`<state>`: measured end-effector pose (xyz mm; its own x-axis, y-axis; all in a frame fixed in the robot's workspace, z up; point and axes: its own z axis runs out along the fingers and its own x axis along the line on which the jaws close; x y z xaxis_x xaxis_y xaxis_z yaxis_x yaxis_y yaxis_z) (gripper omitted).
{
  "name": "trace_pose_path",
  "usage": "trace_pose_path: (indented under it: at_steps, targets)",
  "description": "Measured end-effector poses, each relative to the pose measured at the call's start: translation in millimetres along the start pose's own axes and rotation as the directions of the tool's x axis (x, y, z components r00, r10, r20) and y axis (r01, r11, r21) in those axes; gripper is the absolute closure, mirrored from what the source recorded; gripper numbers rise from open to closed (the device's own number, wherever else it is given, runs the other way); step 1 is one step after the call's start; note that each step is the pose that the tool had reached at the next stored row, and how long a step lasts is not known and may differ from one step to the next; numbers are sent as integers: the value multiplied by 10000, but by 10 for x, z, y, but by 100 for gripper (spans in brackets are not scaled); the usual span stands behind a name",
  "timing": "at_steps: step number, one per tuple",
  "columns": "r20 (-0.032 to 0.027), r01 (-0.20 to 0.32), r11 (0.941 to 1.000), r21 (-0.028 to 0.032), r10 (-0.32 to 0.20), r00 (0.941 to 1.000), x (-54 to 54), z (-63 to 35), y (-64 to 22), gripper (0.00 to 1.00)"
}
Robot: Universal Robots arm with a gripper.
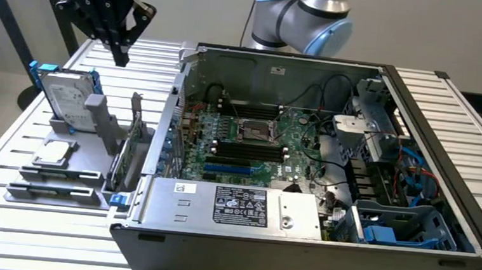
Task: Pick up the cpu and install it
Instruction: 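Reach for the cpu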
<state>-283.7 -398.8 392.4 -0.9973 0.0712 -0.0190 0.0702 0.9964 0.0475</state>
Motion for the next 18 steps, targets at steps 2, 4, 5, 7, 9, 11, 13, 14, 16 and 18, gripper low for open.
trace_pose_path:
  at_steps: [2,4,5,7,9,11,13,14,16,18]
  targets:
    - [0,-1,10000,0,1,10000,90,-2,-6,89]
    - [1,1,10000,-1,-1,10000,180,-3,-13,89]
    - [0,0,10000,-1,0,10000,226,-3,-16,89]
    - [0,-1,10000,0,1,10000,317,-5,-22,89]
    - [1,0,10000,0,0,10000,409,-5,-29,89]
    - [1,0,10000,4,0,10000,499,-6,-35,89]
    - [1,0,10000,10,0,10000,590,-6,-42,89]
    - [0,0,10000,16,0,10000,635,-6,-45,89]
    - [0,2,10000,41,-2,10000,727,-2,-52,89]
    - [-4,1,10000,70,-1,10000,818,6,-59,89]
